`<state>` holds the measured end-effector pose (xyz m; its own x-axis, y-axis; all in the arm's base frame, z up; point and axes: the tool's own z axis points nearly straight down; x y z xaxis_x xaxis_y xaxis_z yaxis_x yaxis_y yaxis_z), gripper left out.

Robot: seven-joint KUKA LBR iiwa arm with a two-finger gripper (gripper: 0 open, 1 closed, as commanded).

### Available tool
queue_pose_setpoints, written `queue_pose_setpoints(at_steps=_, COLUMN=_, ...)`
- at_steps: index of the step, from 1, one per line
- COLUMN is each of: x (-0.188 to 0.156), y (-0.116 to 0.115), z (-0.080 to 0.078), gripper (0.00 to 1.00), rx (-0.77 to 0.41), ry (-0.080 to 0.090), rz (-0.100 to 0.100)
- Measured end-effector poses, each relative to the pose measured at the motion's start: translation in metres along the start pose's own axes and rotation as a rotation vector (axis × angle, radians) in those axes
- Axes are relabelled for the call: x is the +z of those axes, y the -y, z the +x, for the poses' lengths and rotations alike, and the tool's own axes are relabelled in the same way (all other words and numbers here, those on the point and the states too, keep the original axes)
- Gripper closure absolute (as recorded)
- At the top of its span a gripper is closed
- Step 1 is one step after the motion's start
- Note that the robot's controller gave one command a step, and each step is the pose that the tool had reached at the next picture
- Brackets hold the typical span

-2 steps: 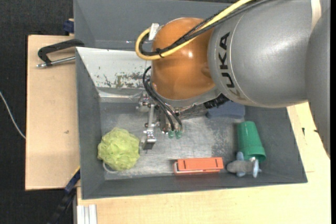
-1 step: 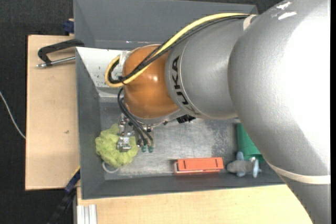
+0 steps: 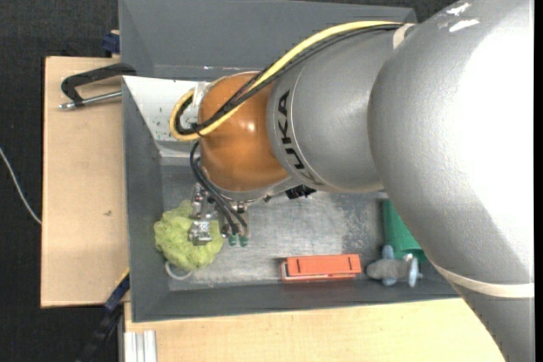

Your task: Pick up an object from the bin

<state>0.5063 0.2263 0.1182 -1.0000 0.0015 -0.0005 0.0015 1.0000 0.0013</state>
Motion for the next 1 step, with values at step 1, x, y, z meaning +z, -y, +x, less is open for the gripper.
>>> queue_pose_setpoints(at_steps=1, x=-0.1185, y=0.0031, z=0.0003, gripper=1.00, rx=0.016, ry=0.002, rz=-0.001)
